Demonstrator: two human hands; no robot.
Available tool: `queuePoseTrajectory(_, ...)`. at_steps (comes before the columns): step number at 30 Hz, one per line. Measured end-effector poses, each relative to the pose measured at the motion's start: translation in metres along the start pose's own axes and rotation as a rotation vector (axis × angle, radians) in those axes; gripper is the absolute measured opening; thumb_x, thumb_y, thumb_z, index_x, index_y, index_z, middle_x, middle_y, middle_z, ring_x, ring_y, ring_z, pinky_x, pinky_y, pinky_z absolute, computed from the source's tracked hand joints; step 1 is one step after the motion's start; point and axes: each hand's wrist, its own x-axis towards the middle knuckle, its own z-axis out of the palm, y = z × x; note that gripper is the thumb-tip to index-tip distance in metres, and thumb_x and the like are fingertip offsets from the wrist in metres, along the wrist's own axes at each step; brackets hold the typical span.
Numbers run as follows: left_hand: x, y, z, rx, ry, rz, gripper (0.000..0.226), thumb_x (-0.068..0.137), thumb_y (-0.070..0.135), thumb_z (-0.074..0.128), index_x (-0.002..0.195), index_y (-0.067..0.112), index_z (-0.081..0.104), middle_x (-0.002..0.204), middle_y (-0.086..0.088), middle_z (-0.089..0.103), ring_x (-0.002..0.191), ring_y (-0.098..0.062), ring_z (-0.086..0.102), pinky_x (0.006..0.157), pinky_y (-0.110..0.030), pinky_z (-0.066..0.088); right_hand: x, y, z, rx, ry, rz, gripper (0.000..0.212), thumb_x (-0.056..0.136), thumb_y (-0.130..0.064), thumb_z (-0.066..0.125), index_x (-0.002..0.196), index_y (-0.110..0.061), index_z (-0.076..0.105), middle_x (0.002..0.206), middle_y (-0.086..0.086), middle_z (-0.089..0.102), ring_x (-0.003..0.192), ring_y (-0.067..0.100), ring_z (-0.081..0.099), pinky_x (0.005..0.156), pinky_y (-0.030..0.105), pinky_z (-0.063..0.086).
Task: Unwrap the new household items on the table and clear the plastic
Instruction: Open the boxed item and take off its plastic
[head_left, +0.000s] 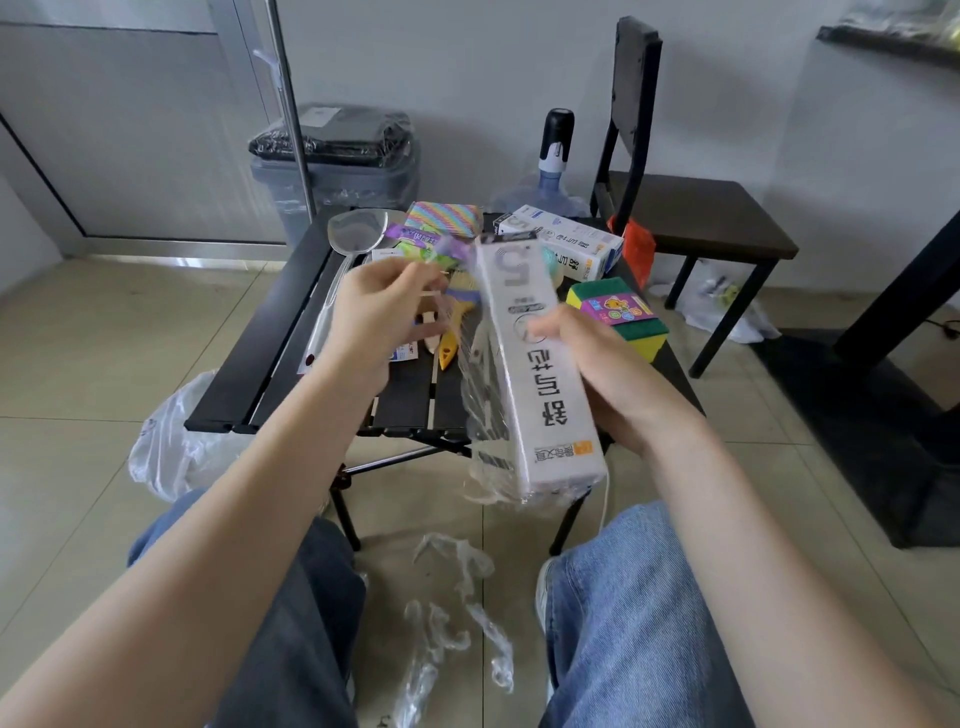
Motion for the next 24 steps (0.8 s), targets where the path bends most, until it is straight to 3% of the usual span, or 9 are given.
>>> queuePoseTrajectory(7, -0.006, -0.003, 0.003, -0.079, -0.074, -0.108, 0.014, 0.103, 0.021, 0.035, 0.097, 0.015, 0.046, 0.078, -0.006, 0.071, 0.063, -0.017, 0.067, 0.051, -0.030, 0.056, 0.005, 0.009, -0.001, 0.305, -0.063, 0.052, 0.019, 0.094, -0.019, 0.044, 0.092, -0.021, 0.062, 0.073, -0.002, 0.068, 0.066, 0.012, 0.063, 0.068, 0.030, 0.050)
queuePoseTrajectory(10, -0.015, -0.004, 0.007, -0.071, -0.160, -0.206, 0.043, 0.101, 0.050, 0.025, 0.106, 0.015, 0.049, 0.081, -0.007, 0.070, 0.066, -0.017, 0.067, 0.055, -0.032, 0.057, 0.012, 0.016, 0.003, 0.458, -0.049, 0.057, 0.022, 0.089, -0.019, 0.043, 0.106, -0.019, 0.058, 0.089, 0.004, 0.064, 0.082, 0.018, 0.060, 0.079, 0.037, 0.049)
queuePoseTrajectory(12, -0.022, -0.004, 0.010, 0.019, -0.252, -0.245, 0.058, 0.095, 0.063, 0.025, 0.111, 0.016, 0.054, 0.085, -0.005, 0.070, 0.068, -0.014, 0.069, 0.055, -0.030, 0.056, 0.016, 0.019, 0.004, 0.501, -0.018, 0.069, 0.037, 0.078, -0.022, 0.048, 0.114, -0.018, 0.056, 0.102, 0.010, 0.061, 0.093, 0.025, 0.056, 0.092, 0.044, 0.047)
queuePoseTrajectory(14, -0.028, -0.009, 0.014, 0.179, -0.273, -0.171, 0.052, 0.094, 0.059, 0.038, 0.109, 0.014, 0.059, 0.090, -0.004, 0.071, 0.069, -0.012, 0.070, 0.055, -0.027, 0.056, 0.019, 0.022, 0.006, 0.511, -0.018, 0.060, 0.047, 0.070, -0.024, 0.050, 0.117, -0.019, 0.056, 0.107, 0.012, 0.057, 0.099, 0.027, 0.052, 0.097, 0.048, 0.043)
queuePoseTrajectory(16, -0.030, -0.017, 0.018, 0.306, -0.150, 0.014, 0.035, 0.096, 0.043, 0.049, 0.098, 0.010, 0.062, 0.089, -0.005, 0.069, 0.071, -0.015, 0.067, 0.056, -0.023, 0.053, 0.020, 0.024, 0.009, 0.459, -0.019, 0.033, 0.043, 0.073, -0.028, 0.054, 0.115, -0.019, 0.058, 0.104, 0.012, 0.057, 0.096, 0.026, 0.053, 0.091, 0.046, 0.044)
queuePoseTrajectory(18, -0.031, -0.025, 0.022, 0.415, 0.001, 0.218, 0.029, 0.099, 0.033, 0.047, 0.089, 0.009, 0.059, 0.078, 0.000, 0.064, 0.067, -0.013, 0.057, 0.060, -0.024, 0.046, 0.021, 0.026, 0.012, 0.337, 0.036, 0.047, 0.046, 0.077, -0.038, 0.064, 0.118, -0.020, 0.057, 0.102, 0.008, 0.062, 0.094, 0.025, 0.060, 0.087, 0.043, 0.048)
queuePoseTrajectory(20, -0.033, -0.028, 0.025, 0.466, 0.085, 0.335, 0.026, 0.101, 0.028, 0.042, 0.087, 0.008, 0.052, 0.074, -0.002, 0.062, 0.063, -0.013, 0.052, 0.063, -0.030, 0.040, 0.022, 0.027, 0.016, 0.240, 0.055, 0.096, 0.066, 0.072, -0.053, 0.071, 0.128, -0.023, 0.054, 0.110, 0.004, 0.069, 0.099, 0.024, 0.066, 0.084, 0.042, 0.055)
queuePoseTrajectory(22, -0.032, -0.025, 0.026, 0.447, 0.112, 0.371, 0.022, 0.102, 0.025, 0.040, 0.089, 0.010, 0.048, 0.073, -0.006, 0.062, 0.064, -0.021, 0.052, 0.063, -0.034, 0.039, 0.021, 0.028, 0.022, 0.172, 0.059, 0.140, 0.082, 0.065, -0.062, 0.074, 0.132, -0.020, 0.051, 0.111, 0.004, 0.070, 0.098, 0.024, 0.068, 0.070, 0.038, 0.056)
queuePoseTrajectory(24, -0.031, -0.022, 0.027, 0.442, 0.110, 0.372, 0.021, 0.102, 0.022, 0.038, 0.092, 0.008, 0.049, 0.071, -0.003, 0.058, 0.069, -0.025, 0.052, 0.064, -0.035, 0.041, 0.019, 0.031, 0.027, 0.199, 0.085, 0.137, 0.080, 0.067, -0.058, 0.074, 0.129, -0.014, 0.052, 0.110, 0.008, 0.070, 0.098, 0.025, 0.069, 0.074, 0.040, 0.057)
